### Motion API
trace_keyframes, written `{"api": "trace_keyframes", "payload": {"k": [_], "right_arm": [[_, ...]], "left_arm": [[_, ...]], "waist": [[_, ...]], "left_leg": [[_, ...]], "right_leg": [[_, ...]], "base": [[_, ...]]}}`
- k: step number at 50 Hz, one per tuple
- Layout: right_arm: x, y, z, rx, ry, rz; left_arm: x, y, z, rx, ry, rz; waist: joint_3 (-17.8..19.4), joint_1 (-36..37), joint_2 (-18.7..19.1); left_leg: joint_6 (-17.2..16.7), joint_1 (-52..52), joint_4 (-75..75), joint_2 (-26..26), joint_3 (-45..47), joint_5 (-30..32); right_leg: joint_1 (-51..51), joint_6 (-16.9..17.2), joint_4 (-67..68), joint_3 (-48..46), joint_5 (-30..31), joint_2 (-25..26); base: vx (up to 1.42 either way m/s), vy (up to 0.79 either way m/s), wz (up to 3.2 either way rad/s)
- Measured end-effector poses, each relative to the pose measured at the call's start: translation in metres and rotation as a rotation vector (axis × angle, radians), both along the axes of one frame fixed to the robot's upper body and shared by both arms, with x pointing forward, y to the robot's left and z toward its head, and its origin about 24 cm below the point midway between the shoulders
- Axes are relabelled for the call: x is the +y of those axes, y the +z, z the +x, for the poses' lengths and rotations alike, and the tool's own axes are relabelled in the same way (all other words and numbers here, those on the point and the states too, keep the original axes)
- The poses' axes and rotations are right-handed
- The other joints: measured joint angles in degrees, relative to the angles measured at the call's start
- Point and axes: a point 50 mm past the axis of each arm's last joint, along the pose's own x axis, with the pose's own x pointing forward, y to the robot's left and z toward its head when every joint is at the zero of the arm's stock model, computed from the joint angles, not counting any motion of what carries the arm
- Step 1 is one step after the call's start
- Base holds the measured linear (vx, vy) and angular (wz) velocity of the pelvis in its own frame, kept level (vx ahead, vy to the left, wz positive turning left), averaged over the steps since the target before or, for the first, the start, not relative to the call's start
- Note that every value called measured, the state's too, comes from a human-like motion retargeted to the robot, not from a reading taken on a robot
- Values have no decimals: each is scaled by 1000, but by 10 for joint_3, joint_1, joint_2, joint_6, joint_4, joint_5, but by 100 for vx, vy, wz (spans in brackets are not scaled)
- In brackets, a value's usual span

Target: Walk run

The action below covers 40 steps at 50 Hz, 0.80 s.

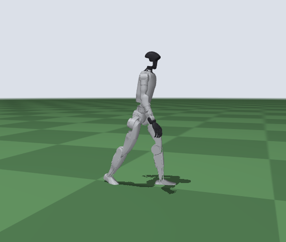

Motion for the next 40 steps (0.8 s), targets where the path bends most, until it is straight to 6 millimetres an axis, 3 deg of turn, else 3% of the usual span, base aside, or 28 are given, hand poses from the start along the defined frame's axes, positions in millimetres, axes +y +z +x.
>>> {"api": "trace_keyframes", "payload": {"k": [2,3,5,7,8,10,13,19,22,23,25,26,28,30,31,33,35,38,40], "right_arm": [[-3,-11,-24,70,-9,3],[-3,-16,-36,109,-6,-1],[-1,-30,-74,231,4,-36],[-2,-38,-106,331,2,-75],[-6,-40,-119,379,2,-89],[-12,-41,-139,459,10,-115],[-19,-41,-162,525,-7,-151],[-23,-41,-210,651,-225,-93],[-16,-42,-225,717,-360,4],[-13,-42,-230,737,-401,31],[-9,-42,-237,762,-465,67],[-10,-42,-237,774,-476,77],[-12,-40,-238,812,-469,76],[-15,-40,-232,836,-422,54],[-15,-41,-227,823,-404,51],[-15,-42,-219,784,-369,45],[-17,-44,-204,713,-325,40],[-23,-42,-160,515,-277,-1],[-24,-37,-127,371,-242,-44]], "left_arm": [[5,-1,7,-29,-71,14],[7,-1,10,-59,-88,22],[9,-1,19,-146,-95,51],[15,-1,23,-176,-76,80],[18,0,25,-177,-63,91],[28,1,34,-177,-36,118],[45,4,58,-210,-16,175],[72,18,130,-434,82,197],[82,33,171,-599,147,194],[83,37,181,-650,161,191],[83,43,195,-734,181,191],[82,43,195,-754,190,198],[79,38,184,-734,206,210],[72,28,161,-639,190,175],[65,22,148,-571,154,139],[46,10,116,-436,81,75],[32,3,86,-329,8,42],[20,-1,48,-224,-100,41],[12,-1,17,-137,-124,54]], "waist": [[-4,17,1],[-5,27,-4],[-10,32,4],[-16,14,26],[-16,10,31],[-11,-1,35],[2,-56,30],[15,-126,22],[28,-137,15],[27,-141,18],[25,-140,19],[24,-138,22],[12,-141,29],[4,-157,33],[2,-169,39],[-8,-166,19],[-13,-132,-22],[-8,-107,-47],[-4,-84,-39]], "left_leg": [[5,13,32,24,14,16],[5,17,56,36,21,-7],[-7,36,96,43,-40,-67],[3,90,76,51,-35,-101],[2,121,64,71,10,-109],[-5,176,36,76,39,-125],[-6,244,-30,21,1,-128],[-22,364,-97,-33,1,-161],[-39,422,-112,-54,-9,-185],[-45,434,-111,-54,-15,-194],[-63,456,-102,-61,-20,-203],[-76,465,-95,-62,-23,-194],[-102,480,-75,-67,-33,-153],[-125,490,-42,-83,-47,-66],[-124,486,-2,-67,-27,8],[-101,473,98,-49,49,127],[-55,447,216,-51,124,182],[-28,367,348,4,162,98],[-59,297,376,34,148,58]], "right_leg": [[9,29,32,20,58,4],[5,32,56,33,100,0],[-25,34,156,21,252,-20],[-68,29,271,-9,336,-14],[-97,21,325,-2,338,-16],[-169,-2,427,2,260,-35],[-286,6,490,-2,178,-63],[-402,-64,271,-91,83,-112],[-444,-103,98,-55,65,-79],[-461,-98,59,-26,68,-65],[-474,-91,40,-46,65,-67],[-477,-116,69,-41,63,-67],[-469,-162,116,-76,79,-70],[-464,-153,151,-23,123,-80],[-458,-156,179,-18,115,-98],[-421,-151,198,9,86,-133],[-363,-144,188,-12,58,-174],[-299,-126,164,-27,39,-191],[-247,-120,114,-40,44,-158]], "base": [[100,5,-52],[94,0,-91],[134,4,-93],[123,12,-41],[100,13,-50],[86,11,-46],[98,8,62],[78,4,73],[114,-11,41],[99,-8,39],[96,-7,24],[108,-8,7],[116,-9,15],[118,-14,60],[123,-10,112],[129,-7,65],[123,-13,-25],[104,-12,11],[90,-11,-53]]}}
